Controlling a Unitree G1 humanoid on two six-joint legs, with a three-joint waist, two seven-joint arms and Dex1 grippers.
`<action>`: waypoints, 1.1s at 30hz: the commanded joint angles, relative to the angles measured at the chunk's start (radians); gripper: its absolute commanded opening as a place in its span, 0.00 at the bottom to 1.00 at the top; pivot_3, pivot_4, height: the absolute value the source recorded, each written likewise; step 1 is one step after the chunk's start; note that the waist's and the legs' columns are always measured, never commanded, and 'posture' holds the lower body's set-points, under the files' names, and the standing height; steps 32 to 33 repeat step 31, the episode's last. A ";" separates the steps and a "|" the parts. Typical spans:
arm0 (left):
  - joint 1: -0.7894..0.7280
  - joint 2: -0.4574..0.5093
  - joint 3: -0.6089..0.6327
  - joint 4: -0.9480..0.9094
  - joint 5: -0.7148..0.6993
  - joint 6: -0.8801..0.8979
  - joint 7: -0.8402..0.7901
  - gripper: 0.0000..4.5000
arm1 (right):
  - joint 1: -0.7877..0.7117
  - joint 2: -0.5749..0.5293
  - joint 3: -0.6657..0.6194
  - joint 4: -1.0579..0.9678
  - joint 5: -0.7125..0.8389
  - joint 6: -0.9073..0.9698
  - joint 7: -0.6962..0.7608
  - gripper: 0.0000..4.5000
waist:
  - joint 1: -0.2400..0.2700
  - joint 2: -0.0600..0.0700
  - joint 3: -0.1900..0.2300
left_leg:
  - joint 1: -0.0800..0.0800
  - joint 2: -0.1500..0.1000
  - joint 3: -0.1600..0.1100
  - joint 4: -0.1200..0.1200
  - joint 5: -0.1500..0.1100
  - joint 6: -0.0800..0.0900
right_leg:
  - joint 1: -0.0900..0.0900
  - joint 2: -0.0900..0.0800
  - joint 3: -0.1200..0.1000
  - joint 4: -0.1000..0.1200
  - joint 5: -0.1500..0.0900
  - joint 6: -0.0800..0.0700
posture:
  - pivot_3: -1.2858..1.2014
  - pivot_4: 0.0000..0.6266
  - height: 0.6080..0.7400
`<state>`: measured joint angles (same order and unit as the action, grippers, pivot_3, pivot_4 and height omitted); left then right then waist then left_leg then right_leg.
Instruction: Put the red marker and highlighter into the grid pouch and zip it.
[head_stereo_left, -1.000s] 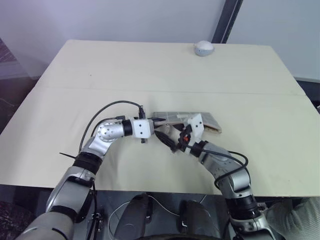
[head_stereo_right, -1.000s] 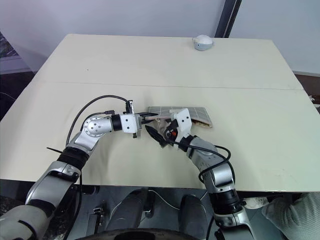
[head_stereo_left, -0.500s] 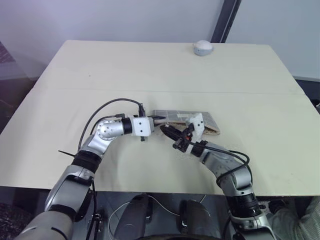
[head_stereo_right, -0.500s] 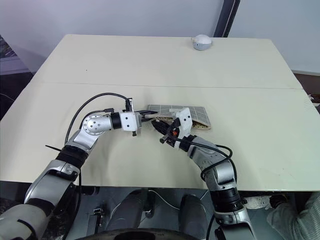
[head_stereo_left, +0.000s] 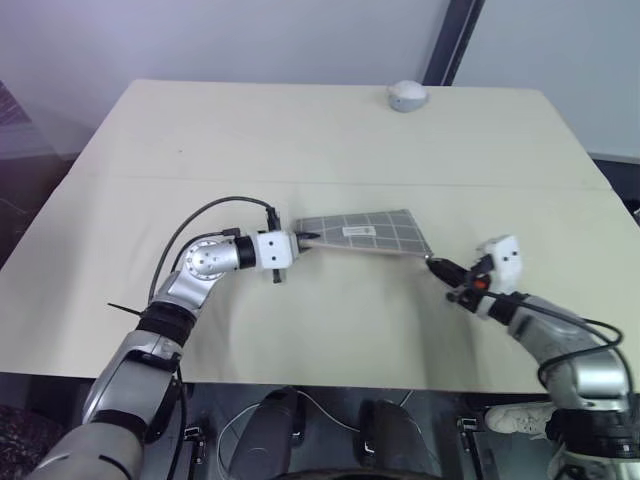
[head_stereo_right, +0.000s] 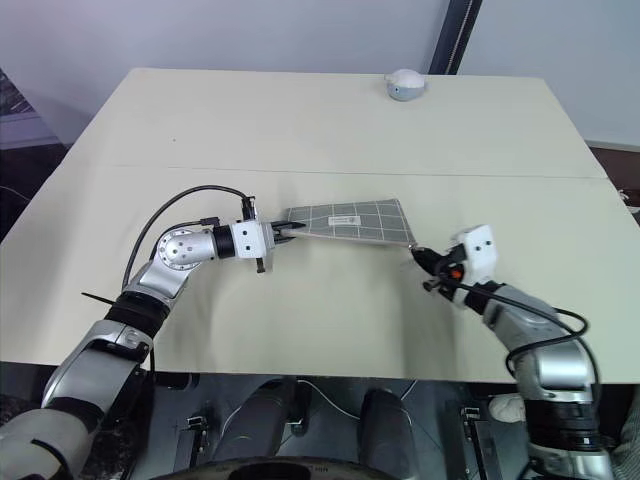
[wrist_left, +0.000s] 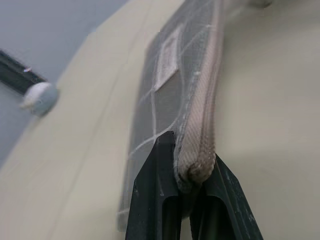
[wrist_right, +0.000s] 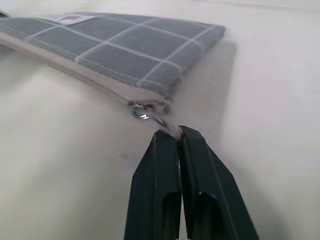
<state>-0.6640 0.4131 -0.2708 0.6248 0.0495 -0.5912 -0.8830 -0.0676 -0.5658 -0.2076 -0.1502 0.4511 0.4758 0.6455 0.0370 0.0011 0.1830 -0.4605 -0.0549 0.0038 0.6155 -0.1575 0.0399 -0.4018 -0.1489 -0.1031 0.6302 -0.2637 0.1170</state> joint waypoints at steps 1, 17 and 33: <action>0.004 0.007 0.080 0.001 -0.140 0.121 -0.084 0.17 | 0.000 -0.010 -0.048 -0.017 0.028 0.023 -0.009 0.15 | -0.002 0.000 0.000 | 0.000 0.000 0.000 0.000 0.000 0.000 | 0.000 0.000 0.000 0.001 0.000 0.000 | 0.52 0.24 1.00; 0.219 0.107 0.324 -0.231 -0.393 0.372 -0.114 1.00 | 0.151 -0.209 -0.206 -0.080 0.028 0.030 0.105 0.99 | 0.002 0.000 0.000 | 0.000 0.001 0.000 0.002 -0.001 0.002 | 0.001 -0.001 0.000 -0.002 0.000 0.000 | 0.52 0.24 1.00; 0.280 0.225 0.481 -0.195 -0.394 0.417 -0.049 1.00 | 0.346 -0.201 -0.392 -0.200 0.082 -0.061 0.228 0.99 | 0.002 0.002 -0.001 | -0.001 0.001 -0.001 -0.004 -0.002 0.001 | -0.002 -0.001 0.007 -0.008 -0.002 -0.004 | 0.52 0.24 1.00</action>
